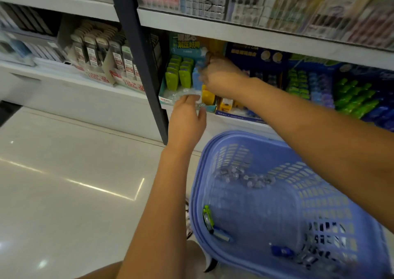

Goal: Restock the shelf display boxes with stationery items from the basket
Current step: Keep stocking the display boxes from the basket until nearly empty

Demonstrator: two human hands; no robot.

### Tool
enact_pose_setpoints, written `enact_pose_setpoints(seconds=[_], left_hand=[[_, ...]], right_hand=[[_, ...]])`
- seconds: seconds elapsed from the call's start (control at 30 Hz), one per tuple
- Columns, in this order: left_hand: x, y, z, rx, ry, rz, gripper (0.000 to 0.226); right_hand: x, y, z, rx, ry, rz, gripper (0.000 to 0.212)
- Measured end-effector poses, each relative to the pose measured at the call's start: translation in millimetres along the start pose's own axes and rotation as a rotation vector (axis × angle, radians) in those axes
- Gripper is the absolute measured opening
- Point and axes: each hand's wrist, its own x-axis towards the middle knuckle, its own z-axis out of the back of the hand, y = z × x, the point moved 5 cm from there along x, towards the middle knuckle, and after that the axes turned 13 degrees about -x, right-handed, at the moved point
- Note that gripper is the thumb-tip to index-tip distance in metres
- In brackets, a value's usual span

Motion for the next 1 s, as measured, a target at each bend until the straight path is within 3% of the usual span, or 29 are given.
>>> enact_pose_setpoints(seconds=[0.07,0.13,0.2,0.37,0.53,0.73,0.8,1.0], left_hand=[[-9,-5,0,-0.031,0.036,0.02,0.027],[-17,-13,-9,-0.031,0.126,0.05,0.033],[-24,-22,-36,0.043,0.293,0.062,0.033],[-76,-8,-126,0.365,0.92,0.163,0.028],[-138,59,-164,0.714,1.349,0.363,0.033],[-181,94,-179,0.978,1.536,0.334,0.032],[-188,100,-185,1.054,1.57,0.274,0.033],[-197,113,-198,1.171,1.649,0.162,0.038]], right_hand=[[-43,-12,5,0.051,-0.149,0.055,0.032],[-100,-26,-10,0.151,-0.167,0.065,0.031],[-150,-41,-55,0.251,0.036,0.014,0.031],[-245,-44,-212,0.338,0.724,-0.033,0.023],[-287,-7,-292,0.47,1.047,0.084,0.036],[-304,17,-310,0.399,1.051,0.265,0.045],[-307,9,-304,0.396,0.976,0.234,0.04],[-323,-12,-293,0.62,1.017,0.127,0.034]])
